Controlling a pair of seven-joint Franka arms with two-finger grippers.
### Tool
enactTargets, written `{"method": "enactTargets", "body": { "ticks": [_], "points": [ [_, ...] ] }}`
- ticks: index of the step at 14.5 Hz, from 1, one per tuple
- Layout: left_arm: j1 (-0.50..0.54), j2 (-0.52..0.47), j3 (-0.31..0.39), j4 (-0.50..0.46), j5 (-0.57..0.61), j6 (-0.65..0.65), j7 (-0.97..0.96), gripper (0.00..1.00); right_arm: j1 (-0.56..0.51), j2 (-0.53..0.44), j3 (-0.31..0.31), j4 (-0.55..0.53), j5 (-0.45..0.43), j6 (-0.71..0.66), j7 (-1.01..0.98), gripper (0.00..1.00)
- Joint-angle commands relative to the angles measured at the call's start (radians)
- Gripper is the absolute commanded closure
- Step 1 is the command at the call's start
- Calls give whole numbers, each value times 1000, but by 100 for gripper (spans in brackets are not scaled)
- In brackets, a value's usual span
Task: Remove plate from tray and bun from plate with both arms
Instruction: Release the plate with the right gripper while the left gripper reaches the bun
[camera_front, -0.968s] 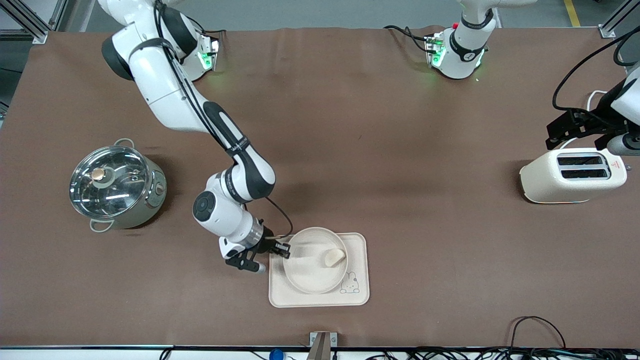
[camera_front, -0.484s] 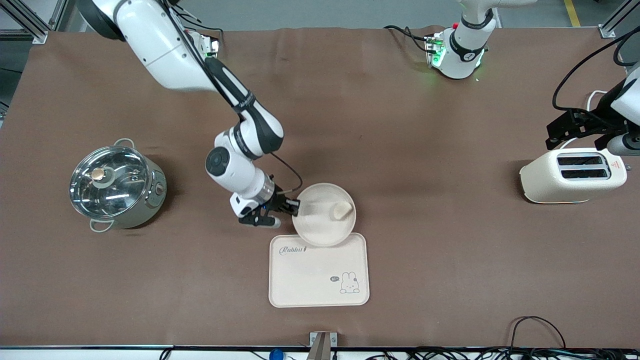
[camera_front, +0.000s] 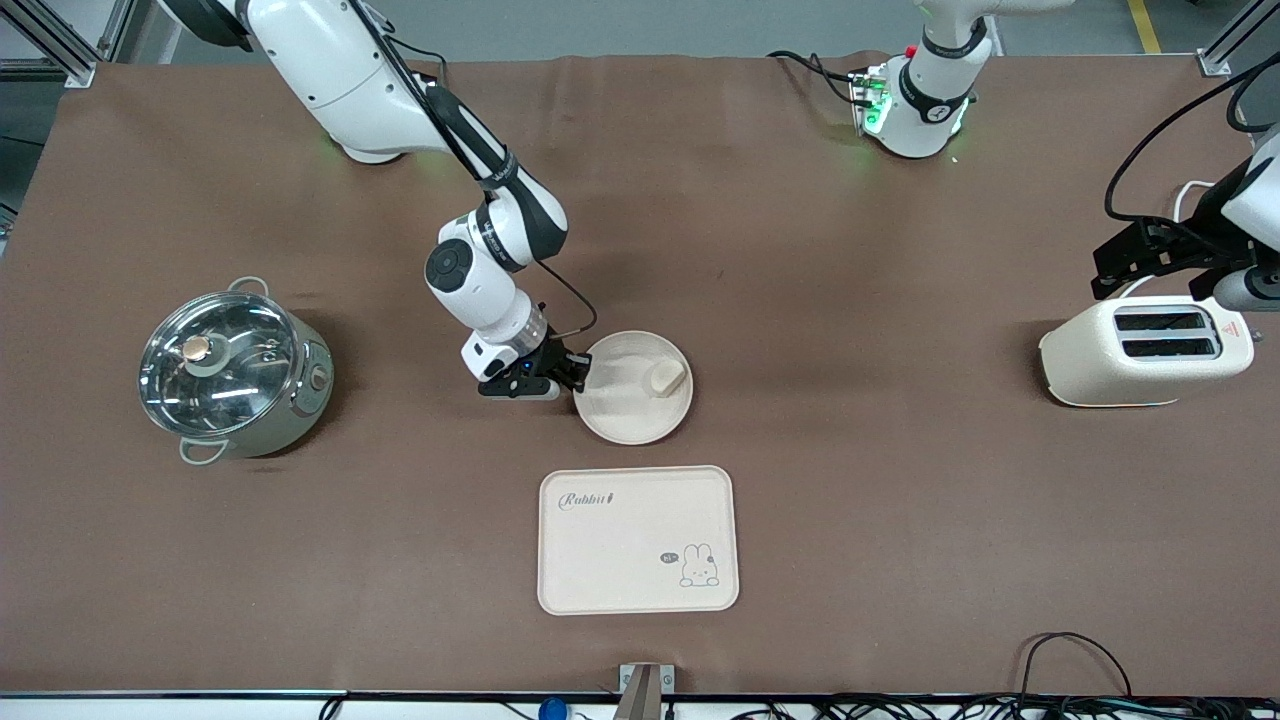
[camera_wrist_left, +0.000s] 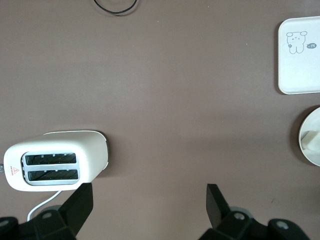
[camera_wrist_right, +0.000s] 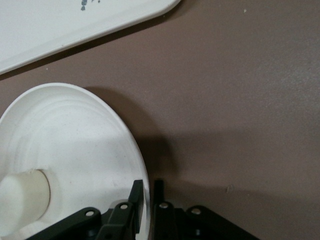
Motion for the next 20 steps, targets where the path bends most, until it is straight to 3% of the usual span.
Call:
{"method": "enactTargets", "body": {
  "ticks": [1,4,7,10,13,15,18,20],
  "points": [
    [-10,3,0,7,0,-38,17,0,-3,-54,6,-42,25,-6,50,0],
    [-41,28,-31,-29,-73,-59,-9,0,-23,-135,2,-47,25,-93,50,0],
    [-119,90,-75,-40,-137,22,-153,0,-59,-232,-11,-42,9,-232,18,0],
    [-275,233,-88,-42,-135,235,-343,0,-124,-330,-71,-7,-6,-444,-108,0],
    [-410,411,-86,-28,-126,514,-529,0,-174,-444,-140,47,-194,-668,-139,0],
    [-479,521,-82,-14,-108,701,-581,0,-220,-545,-145,74,-279,-844,-140,0],
    [-558,650,-79,-13,13,913,-731,0,-344,-694,-145,85,-301,-1018,-250,0],
    [-587,689,-77,-16,119,944,-791,0,-416,-742,-151,112,-304,-1113,-312,0]
  ]
}}
